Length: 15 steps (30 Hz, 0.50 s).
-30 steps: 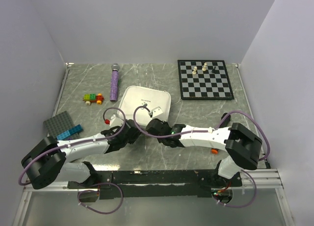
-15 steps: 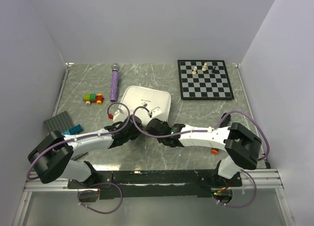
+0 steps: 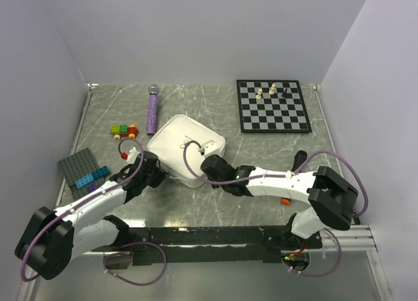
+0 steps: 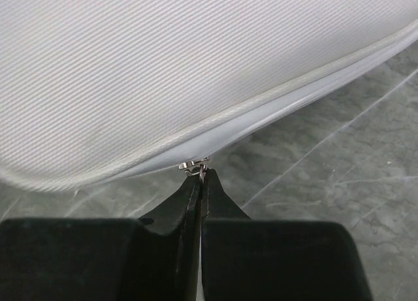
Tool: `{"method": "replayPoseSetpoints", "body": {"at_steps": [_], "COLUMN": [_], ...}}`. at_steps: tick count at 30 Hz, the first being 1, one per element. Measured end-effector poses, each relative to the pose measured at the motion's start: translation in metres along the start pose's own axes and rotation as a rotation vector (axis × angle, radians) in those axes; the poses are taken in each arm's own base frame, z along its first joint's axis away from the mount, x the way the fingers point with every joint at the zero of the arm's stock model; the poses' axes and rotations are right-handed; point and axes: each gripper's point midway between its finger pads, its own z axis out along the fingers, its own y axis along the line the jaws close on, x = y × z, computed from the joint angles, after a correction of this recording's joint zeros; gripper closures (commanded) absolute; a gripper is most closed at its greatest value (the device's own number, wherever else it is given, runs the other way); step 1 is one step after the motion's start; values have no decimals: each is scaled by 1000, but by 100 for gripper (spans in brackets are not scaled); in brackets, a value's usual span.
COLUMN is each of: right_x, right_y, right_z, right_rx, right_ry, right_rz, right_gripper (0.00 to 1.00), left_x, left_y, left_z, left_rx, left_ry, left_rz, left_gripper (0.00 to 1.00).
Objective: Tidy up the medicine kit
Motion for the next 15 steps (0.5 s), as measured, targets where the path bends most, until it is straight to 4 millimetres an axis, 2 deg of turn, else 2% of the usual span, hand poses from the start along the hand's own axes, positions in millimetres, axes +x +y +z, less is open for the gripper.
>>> {"method": "replayPoseSetpoints", "body": {"at_steps": [7, 12, 15], "right_x": [-15, -33, -41], "right_y": [-41, -93, -110], "right_z": [16, 38, 53], "right_rx": [45, 167, 195], "right_ry": [7, 13, 20], "right_rz": [122, 217, 262], "right_gripper": [100, 100, 100], "left_x": [-4, -10, -12], "left_y": [7, 16, 14], "left_z": [1, 6, 7], "left_rx": [-7, -35, -23], "left_ry": [24, 15, 20], "left_rz": [33, 53, 57], "left_gripper": [99, 99, 99]}}
